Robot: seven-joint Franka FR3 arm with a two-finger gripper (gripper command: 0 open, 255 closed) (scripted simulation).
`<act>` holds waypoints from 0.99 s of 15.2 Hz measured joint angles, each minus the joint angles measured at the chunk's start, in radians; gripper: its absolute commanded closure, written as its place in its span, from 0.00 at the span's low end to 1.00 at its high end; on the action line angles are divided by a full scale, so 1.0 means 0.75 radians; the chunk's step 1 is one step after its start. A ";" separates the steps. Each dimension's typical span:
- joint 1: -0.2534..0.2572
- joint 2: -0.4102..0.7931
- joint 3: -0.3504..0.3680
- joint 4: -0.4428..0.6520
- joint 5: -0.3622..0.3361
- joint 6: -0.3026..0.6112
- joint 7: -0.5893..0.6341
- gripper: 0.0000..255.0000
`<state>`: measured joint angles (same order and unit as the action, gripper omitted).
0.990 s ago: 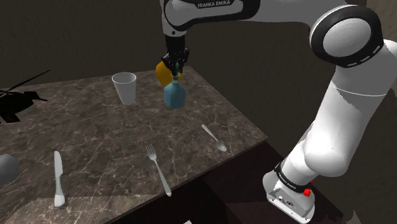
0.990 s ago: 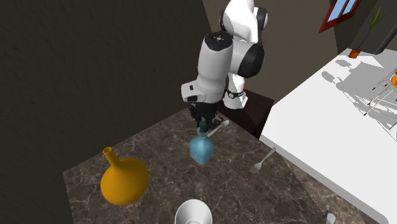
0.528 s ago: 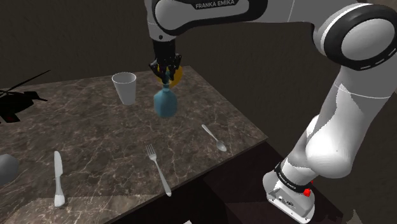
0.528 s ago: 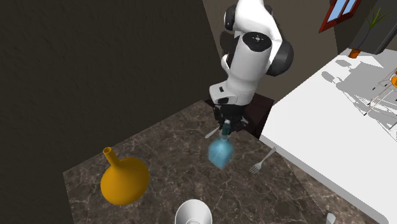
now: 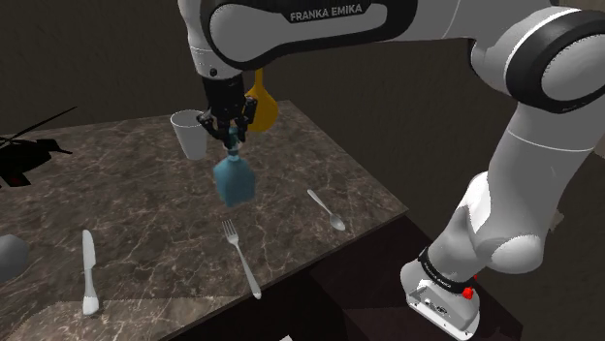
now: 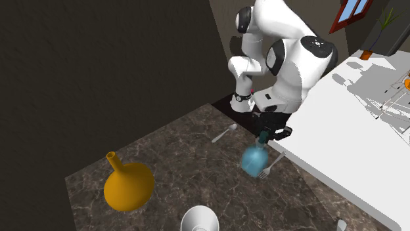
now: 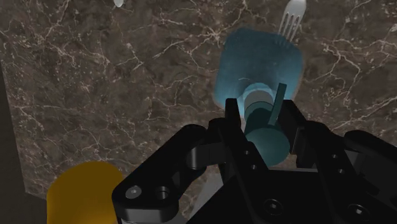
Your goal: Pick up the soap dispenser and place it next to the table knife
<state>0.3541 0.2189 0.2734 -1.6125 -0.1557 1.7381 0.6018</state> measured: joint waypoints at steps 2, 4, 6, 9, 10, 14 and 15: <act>0.037 0.022 0.021 0.028 -0.006 -0.013 0.057 1.00; 0.078 0.049 0.043 0.072 -0.012 -0.039 0.117 1.00; 0.120 0.068 0.065 0.088 -0.018 -0.044 0.179 1.00; 0.180 0.125 0.091 0.168 -0.034 -0.079 0.258 1.00; 0.204 0.149 0.099 0.202 -0.041 -0.092 0.286 1.00; 0.308 0.259 0.128 0.357 -0.074 -0.155 0.400 1.00; 0.332 0.281 0.134 0.390 -0.080 -0.170 0.426 1.00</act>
<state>0.6034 0.4295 0.3740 -1.3198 -0.2157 1.6102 0.9212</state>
